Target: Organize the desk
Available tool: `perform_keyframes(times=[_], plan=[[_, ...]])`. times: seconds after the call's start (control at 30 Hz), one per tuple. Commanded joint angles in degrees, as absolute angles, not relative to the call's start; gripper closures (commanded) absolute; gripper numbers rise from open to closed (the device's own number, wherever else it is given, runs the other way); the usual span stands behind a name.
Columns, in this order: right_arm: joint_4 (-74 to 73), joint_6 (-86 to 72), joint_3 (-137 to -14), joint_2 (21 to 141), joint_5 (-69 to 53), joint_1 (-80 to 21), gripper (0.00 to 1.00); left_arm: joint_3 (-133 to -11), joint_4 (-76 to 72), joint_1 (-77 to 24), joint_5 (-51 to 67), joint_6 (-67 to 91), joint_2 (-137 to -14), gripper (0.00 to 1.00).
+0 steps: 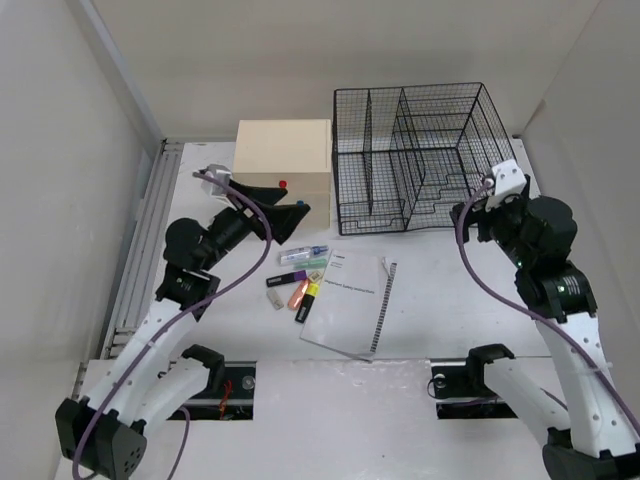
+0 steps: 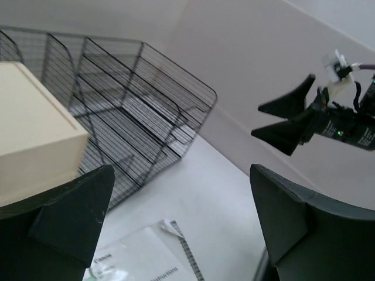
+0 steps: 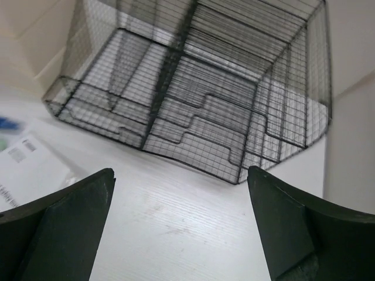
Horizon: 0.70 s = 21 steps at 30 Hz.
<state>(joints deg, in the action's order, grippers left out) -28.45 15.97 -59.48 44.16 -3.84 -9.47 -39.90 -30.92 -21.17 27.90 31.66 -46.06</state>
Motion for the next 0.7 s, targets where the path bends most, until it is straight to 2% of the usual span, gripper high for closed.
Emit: perform_keyframes(times=[0.0,0.03,0.1,0.13,0.17,0.23,0.27,0.33,0.37,0.4,0.43,0.47,0.5,0.57,0.67], plan=[[-32.50,22.17,-59.42,40.87,-14.72,-10.02,0.00,-39.47,-34.99,-25.38,35.68,34.73,-48.60,0.00],[-33.13,23.54,-57.76,39.83,-22.94,-10.02,0.00,-38.77,-33.59,-27.66,33.16,34.11,-49.91,0.00],[-34.44,23.55,-55.99,40.77,-30.29,-10.02,0.00,-37.54,-31.39,-36.35,27.28,32.18,-51.32,0.00],[-35.24,23.55,-55.29,43.74,-33.37,-10.02,0.00,-37.01,-28.94,-39.69,20.29,29.56,-52.29,0.00],[-35.85,22.86,-55.28,45.77,-37.14,-10.02,0.02,-37.00,-27.52,-46.17,16.39,28.49,-54.91,0.00],[-37.96,23.90,-55.89,49.55,-39.64,-10.89,0.12,-37.53,-26.10,-50.78,10.40,27.08,-57.64,0.00],[-37.97,23.91,-55.90,52.44,-39.64,-10.90,0.26,-37.53,-26.10,-52.45,5.93,27.07,-59.74,0.00],[-37.97,23.91,-56.51,54.40,-40.25,-10.90,0.45,-35.52,-26.71,-55.89,2.83,27.07,-61.08,0.00],[-37.97,23.91,-56.51,55.88,-40.95,-10.90,0.65,-34.81,-27.41,-56.59,-0.32,27.07,-61.08,0.04],[-37.97,23.30,-56.51,56.51,-40.96,-10.90,0.66,-33.76,-28.29,-57.38,-1.13,27.07,-61.61,0.05],[-36.75,23.29,-56.51,56.51,-41.91,-10.90,0.58,-32.71,-29.00,-57.39,-1.84,27.07,-61.61,0.05],[-35.61,21.03,-55.73,57.21,-42.62,-10.90,0.38,-30.26,-29.61,-57.39,-2.63,27.85,-61.09,0.05],[-34.03,19.27,-54.85,57.83,-45.50,-10.90,0.13,-28.84,-32.32,-57.39,-3.33,27.86,-61.08,0.10],[-25.64,11.74,-50.48,58.88,-51.81,-10.90,0.04,-25.33,-35.66,-57.39,-3.95,29.09,-61.08,0.11],[-9.74,2.32,-43.62,60.29,-56.16,-10.90,0.04,-23.91,-36.73,-58.18,-5.00,29.09,-63.54,0.21]])
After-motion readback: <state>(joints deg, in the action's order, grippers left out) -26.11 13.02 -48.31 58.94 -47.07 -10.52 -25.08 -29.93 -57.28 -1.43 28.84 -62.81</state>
